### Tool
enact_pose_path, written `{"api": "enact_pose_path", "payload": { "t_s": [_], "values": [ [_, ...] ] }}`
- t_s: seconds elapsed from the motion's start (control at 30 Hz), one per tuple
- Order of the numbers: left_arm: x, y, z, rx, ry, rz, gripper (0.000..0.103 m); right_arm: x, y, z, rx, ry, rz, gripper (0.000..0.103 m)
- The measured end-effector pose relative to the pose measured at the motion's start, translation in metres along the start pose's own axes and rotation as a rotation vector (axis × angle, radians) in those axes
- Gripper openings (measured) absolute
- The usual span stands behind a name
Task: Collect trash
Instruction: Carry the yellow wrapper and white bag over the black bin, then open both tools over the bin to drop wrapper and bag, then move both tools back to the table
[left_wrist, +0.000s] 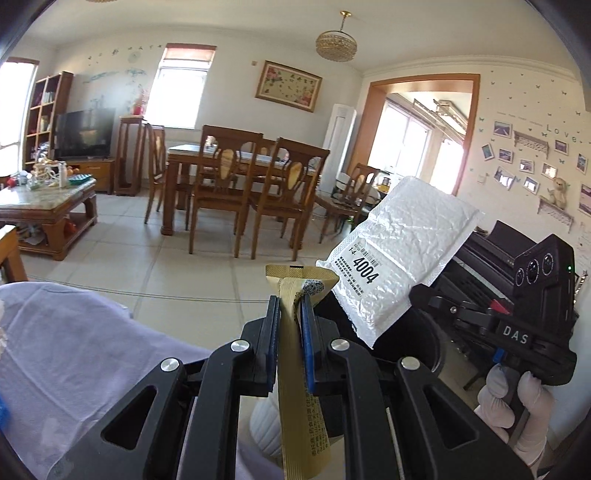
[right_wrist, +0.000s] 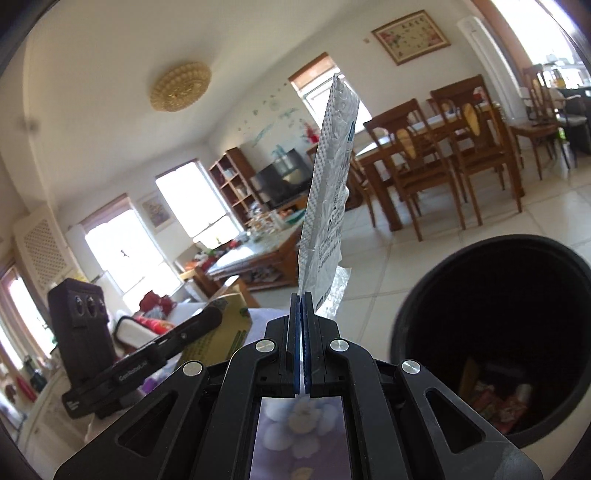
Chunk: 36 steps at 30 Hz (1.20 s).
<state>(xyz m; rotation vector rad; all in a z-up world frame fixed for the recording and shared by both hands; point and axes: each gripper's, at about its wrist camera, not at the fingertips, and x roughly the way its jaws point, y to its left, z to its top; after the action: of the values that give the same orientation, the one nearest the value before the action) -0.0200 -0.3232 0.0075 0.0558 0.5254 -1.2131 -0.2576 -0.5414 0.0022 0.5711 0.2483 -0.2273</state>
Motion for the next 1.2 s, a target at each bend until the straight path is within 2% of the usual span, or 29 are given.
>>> {"api": "enact_pose_path", "payload": {
  "t_s": [0.13, 0.3, 0.47, 0.7, 0.77, 0.8, 0.83, 0.87, 0.9, 0.97, 1.2],
  "values": [
    [0.047, -0.026, -0.002, -0.040, 0.039, -0.114, 0.012, -0.022, -0.052, 0.005, 0.009, -0.010, -0.137, 0.002],
    [0.107, -0.049, -0.005, -0.085, 0.100, -0.192, 0.012, -0.022, -0.089, -0.006, 0.015, 0.026, -0.252, 0.002],
    [0.149, -0.063, -0.016, -0.075, 0.153, -0.180, 0.012, -0.002, -0.107, -0.019, 0.022, 0.077, -0.334, 0.002],
    [0.167, -0.072, -0.032, -0.033, 0.228, -0.120, 0.015, 0.037, -0.109, -0.032, 0.075, 0.117, -0.401, 0.003],
    [0.167, -0.071, -0.032, -0.030, 0.243, -0.096, 0.016, 0.040, -0.113, -0.033, 0.103, 0.132, -0.411, 0.011],
    [0.167, -0.069, -0.032, -0.034, 0.251, -0.091, 0.016, 0.041, -0.115, -0.035, 0.116, 0.129, -0.413, 0.021],
    [0.165, -0.067, -0.033, -0.038, 0.255, -0.088, 0.016, 0.038, -0.115, -0.036, 0.130, 0.118, -0.417, 0.035],
    [0.163, -0.066, -0.033, -0.038, 0.259, -0.082, 0.020, 0.036, -0.117, -0.036, 0.137, 0.107, -0.425, 0.042],
    [0.161, -0.065, -0.034, -0.038, 0.260, -0.078, 0.030, 0.035, -0.112, -0.037, 0.134, 0.097, -0.430, 0.048],
    [0.154, -0.065, -0.035, -0.041, 0.248, -0.067, 0.044, 0.033, -0.107, -0.038, 0.126, 0.082, -0.431, 0.048],
    [0.120, -0.060, -0.028, -0.033, 0.191, -0.054, 0.045, 0.016, -0.100, -0.039, 0.151, 0.046, -0.401, 0.052]
  ]
}}
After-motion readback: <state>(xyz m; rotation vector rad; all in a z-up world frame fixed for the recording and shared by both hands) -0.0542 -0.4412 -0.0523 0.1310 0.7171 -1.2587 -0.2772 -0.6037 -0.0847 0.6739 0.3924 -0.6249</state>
